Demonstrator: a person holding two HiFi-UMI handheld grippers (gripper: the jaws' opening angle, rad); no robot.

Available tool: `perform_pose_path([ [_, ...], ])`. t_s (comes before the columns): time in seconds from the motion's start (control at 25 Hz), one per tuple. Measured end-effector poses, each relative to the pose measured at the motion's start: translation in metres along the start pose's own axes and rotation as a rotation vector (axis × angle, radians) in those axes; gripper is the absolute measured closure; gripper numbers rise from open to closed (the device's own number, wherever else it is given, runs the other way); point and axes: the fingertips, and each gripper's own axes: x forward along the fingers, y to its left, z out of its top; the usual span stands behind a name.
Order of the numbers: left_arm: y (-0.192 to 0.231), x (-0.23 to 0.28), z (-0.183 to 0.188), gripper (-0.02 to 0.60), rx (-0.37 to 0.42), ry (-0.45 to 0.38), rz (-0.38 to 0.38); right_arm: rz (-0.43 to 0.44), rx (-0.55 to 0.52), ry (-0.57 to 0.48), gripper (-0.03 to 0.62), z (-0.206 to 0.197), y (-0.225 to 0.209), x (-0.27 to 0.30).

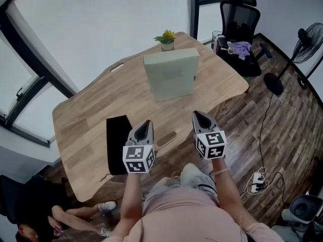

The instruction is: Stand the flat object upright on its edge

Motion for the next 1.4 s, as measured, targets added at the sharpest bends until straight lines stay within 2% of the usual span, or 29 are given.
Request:
perform_pose_path([
  [0.16,-0.006,-0.005,0.011,0.571,0.002,-0.024,0.020,0.016,0.017,-0.005,0.594,0.005,-0.001,-0.003],
  [0.36,-0.023,-0.009,0.021,0.571,0.049,-0.035,0.038,0.037,0.028,-0.022,0.594,0.009,-0.006,-0.015],
  [0.8,-0.066,-0.026,0.046,0.571,-0.014,-0.088,0.054,0.139,-0.004,-0.085,0.594,0.045,-0.014,-0.059],
  [1.4,-0.142,-0.062,0.064,0.571,-0.001,-0.105,0.087,0.238,-0.093,-0.137,0.594,0.070,-0.020,-0.115],
])
